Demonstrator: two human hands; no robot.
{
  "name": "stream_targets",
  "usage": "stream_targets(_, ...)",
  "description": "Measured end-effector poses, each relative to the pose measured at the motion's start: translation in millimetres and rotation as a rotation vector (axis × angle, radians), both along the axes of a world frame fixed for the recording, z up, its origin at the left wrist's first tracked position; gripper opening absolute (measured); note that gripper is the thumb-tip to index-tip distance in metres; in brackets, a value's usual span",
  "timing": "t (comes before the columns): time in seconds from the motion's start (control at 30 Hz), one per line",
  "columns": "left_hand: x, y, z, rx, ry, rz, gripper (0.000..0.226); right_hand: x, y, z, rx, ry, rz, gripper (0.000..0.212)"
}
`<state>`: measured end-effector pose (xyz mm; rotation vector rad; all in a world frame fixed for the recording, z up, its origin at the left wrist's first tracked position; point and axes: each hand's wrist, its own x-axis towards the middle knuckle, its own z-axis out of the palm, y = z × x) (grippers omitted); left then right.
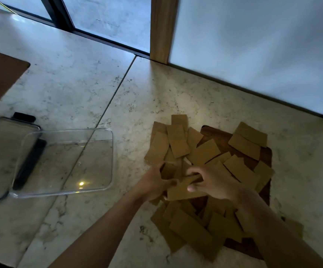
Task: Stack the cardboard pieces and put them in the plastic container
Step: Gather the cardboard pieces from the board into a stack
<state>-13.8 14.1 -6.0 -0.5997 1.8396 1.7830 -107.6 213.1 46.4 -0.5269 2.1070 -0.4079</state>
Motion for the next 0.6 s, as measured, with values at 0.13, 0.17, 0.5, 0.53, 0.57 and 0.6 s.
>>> stream_targets(0.13,13,-14,-3,0.1,0.004,0.182,0.025,-14,-21,-12,-0.341,0.203,-0.559,0.052)
stream_targets(0.17,15,-16,-2,0.11,-0.013,0.248,0.029,-14,-28,-15,-0.436,0.055,-0.72,0.052)
stream_targets(0.5,6,-33,-6,0.359,-0.197,0.424,0.073,-25,-90,-51,-0.191,0.691,-0.628,0.048)
stream_targets(0.53,4,-36,-6,0.399,-0.188,0.465,0.083,-28,-90,-54,-0.03,0.68,-0.581,0.064)
stream_targets(0.57,3,-38,-4,0.446,-0.168,0.494,0.091,-29,-90,-59,0.09,0.641,-0.514,0.076)
stream_targets(0.6,2,-40,-3,0.485,-0.146,0.515,0.094,-30,-88,-63,0.13,0.611,-0.473,0.079)
